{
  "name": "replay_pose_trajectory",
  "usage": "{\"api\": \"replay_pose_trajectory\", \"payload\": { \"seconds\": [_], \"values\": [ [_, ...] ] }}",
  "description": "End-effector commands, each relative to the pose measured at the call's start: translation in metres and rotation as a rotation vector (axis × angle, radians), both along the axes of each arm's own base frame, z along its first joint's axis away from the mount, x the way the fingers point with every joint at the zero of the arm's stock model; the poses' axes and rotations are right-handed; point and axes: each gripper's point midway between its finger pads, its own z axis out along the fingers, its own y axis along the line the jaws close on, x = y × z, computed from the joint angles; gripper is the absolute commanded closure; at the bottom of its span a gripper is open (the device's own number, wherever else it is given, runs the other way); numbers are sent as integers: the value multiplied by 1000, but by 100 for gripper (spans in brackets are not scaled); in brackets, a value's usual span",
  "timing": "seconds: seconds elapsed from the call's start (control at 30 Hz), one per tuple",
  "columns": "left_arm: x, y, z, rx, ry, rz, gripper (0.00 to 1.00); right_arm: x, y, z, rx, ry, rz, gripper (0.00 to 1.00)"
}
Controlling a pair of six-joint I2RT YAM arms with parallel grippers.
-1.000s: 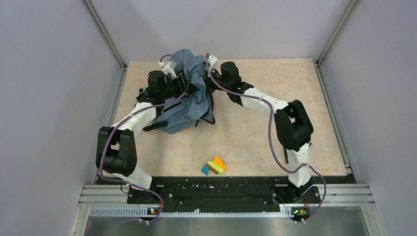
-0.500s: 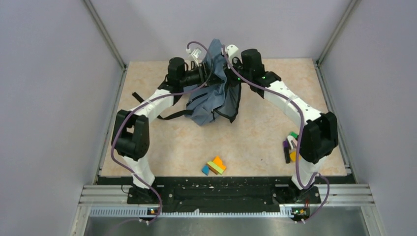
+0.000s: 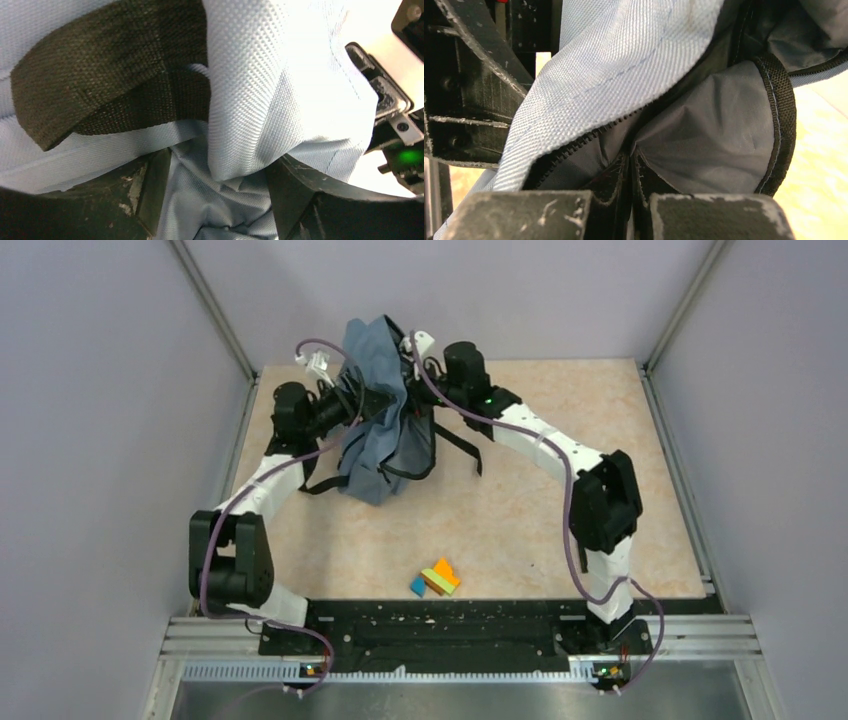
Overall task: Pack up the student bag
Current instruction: Adjust the student bag at the center of the board.
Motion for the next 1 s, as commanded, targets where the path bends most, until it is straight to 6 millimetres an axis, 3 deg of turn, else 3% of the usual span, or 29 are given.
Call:
{"api": "replay_pose_trajectory", "payload": {
  "seconds": [0.0, 0.07, 0.23, 0.57, 0.63, 0.77, 0.97],
  "values": [
    [0, 35, -11, 195, -54, 156, 23, -58, 75, 69, 235, -112, 280, 100],
    [-4, 58, -12, 289, -69, 256, 16, -49, 83, 61, 242, -108, 253, 100],
    [-22, 108, -3, 442, -85, 486, 10, -29, 90, 46, 262, -98, 157, 100],
    [-89, 156, 12, 582, -35, 714, 3, -26, 78, 54, 345, -86, 66, 100],
    [-107, 156, 13, 599, -33, 721, 3, -25, 79, 54, 338, -81, 66, 100],
    [-146, 135, 16, 569, -25, 611, 3, -17, 78, 56, 334, -78, 45, 100],
    [-195, 115, -14, 547, 115, 452, 5, -6, 82, 59, 348, -75, 38, 100]
  ]
}}
